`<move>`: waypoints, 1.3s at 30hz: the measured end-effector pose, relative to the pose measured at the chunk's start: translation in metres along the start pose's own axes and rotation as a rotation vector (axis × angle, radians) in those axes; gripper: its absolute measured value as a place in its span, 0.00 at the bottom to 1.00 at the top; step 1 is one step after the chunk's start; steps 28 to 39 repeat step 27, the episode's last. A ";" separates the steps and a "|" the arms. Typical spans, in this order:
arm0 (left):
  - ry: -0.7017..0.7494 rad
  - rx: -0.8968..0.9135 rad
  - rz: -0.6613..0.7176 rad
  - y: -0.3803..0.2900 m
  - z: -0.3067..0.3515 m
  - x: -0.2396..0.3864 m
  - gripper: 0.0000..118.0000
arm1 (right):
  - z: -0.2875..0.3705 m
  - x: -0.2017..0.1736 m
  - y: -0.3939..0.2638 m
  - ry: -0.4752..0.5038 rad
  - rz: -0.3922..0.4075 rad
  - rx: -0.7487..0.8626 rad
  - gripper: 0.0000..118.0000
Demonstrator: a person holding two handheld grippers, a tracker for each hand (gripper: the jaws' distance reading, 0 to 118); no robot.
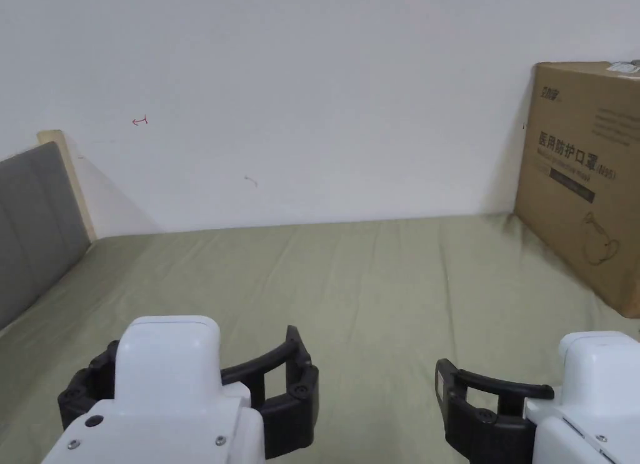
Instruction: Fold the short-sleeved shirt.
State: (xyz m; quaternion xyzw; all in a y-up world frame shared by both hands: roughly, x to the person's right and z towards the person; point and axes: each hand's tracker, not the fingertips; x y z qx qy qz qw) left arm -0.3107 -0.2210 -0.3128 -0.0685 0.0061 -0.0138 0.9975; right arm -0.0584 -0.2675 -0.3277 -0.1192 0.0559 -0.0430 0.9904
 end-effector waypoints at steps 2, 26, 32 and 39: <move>0.025 -0.012 -0.008 0.000 -0.001 0.000 0.92 | -0.001 0.000 0.001 -0.005 0.003 -0.001 1.00; 0.036 -0.040 -0.008 -0.007 -0.010 0.004 0.92 | 0.001 0.005 0.006 -0.024 0.002 0.011 1.00; 0.038 -0.037 -0.006 -0.007 -0.010 0.004 0.92 | 0.001 0.005 0.007 -0.024 -0.001 0.012 1.00; 0.038 -0.037 -0.006 -0.007 -0.010 0.004 0.92 | 0.001 0.005 0.007 -0.024 -0.001 0.012 1.00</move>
